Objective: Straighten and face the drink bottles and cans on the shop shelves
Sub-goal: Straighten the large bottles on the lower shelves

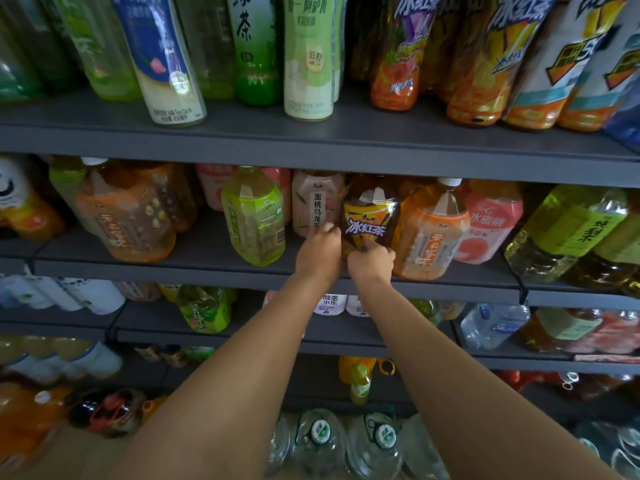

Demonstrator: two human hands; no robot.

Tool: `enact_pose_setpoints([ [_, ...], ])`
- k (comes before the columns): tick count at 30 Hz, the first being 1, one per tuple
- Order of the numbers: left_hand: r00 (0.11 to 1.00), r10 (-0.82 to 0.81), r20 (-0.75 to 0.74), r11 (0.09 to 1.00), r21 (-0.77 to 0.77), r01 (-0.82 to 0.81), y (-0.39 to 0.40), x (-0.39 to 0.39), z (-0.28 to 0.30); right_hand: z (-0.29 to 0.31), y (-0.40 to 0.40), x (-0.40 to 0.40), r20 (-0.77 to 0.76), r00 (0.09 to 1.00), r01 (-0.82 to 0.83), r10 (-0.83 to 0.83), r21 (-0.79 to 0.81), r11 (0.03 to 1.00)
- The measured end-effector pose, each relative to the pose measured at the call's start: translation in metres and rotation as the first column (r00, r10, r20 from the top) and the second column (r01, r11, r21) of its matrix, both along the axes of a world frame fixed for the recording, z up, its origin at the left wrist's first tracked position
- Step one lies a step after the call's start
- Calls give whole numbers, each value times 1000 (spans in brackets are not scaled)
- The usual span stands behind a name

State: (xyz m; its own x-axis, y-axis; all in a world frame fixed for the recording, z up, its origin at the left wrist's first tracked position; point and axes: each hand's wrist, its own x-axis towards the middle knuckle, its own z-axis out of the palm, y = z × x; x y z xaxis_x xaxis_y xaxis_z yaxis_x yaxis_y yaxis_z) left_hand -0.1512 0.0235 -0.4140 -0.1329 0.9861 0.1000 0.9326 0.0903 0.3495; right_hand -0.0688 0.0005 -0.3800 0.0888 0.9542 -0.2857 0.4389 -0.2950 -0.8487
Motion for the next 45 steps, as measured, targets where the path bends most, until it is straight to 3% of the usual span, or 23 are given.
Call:
enact_pose_setpoints([
  [2, 978, -5, -210, 997, 73, 21, 8, -2, 9, -2, 0, 3, -17, 1000, 16, -16, 19, 1000],
  [4, 952, 18, -305, 989, 142, 27, 16, -3, 19, -2, 0, 5, -66, 996, 62, -60, 24, 998],
  [6, 961, 58, -270, 987, 157, -15, 22, -3, 28, 0, 1, 6, -103, 990, 102, -98, 36, 994],
  [12, 992, 123, -32, 990, -70, -125, 19, 3, 20, 4, 0, -5, -133, 983, 134, -127, 46, 990],
  [18, 953, 78, -293, 967, -212, -145, 17, -11, 11, -1, -2, -11, -139, 985, 108, -98, 61, 992],
  [20, 952, 62, -299, 963, -231, -135, 20, -12, 10, -4, -4, -12, -153, 985, 98, -86, 73, 993],
  [22, 983, 79, -164, 966, -233, -116, 22, -9, 4, -5, -5, -13, -169, 983, 82, -69, 68, 994],
  [24, 983, 133, 124, 970, -218, -104, 23, 1, -6, -7, -5, -13, -177, 982, 82, -69, 67, 994],
  [26, 906, 185, 381, 969, -225, -104, 25, 8, -13, -8, -4, -12, -194, 978, 93, -81, 57, 994],
  [28, 827, 242, 507, 958, -262, -119, 30, 11, -14, -8, -3, -12, -215, 973, 98, -84, 53, 994],
  [35, 699, 470, 539, 882, -306, -358, 37, 15, 1, -5, 1, -10, -251, 965, 88, -79, 26, 996],
  [39, 704, 419, 573, 908, -278, -315, 27, 14, 2, -9, -3, -5, -280, 959, 55, -48, 18, 998],
  [43, 676, 393, 624, 919, -241, -312, 5, 25, -8, -12, -9, -2, -317, 940, 133, -124, 7, 991],
  [45, 723, 308, 619, 950, -152, -274, -4, 33, -9, -12, -6, 3, -300, 944, 147, -137, 10, 989],
])
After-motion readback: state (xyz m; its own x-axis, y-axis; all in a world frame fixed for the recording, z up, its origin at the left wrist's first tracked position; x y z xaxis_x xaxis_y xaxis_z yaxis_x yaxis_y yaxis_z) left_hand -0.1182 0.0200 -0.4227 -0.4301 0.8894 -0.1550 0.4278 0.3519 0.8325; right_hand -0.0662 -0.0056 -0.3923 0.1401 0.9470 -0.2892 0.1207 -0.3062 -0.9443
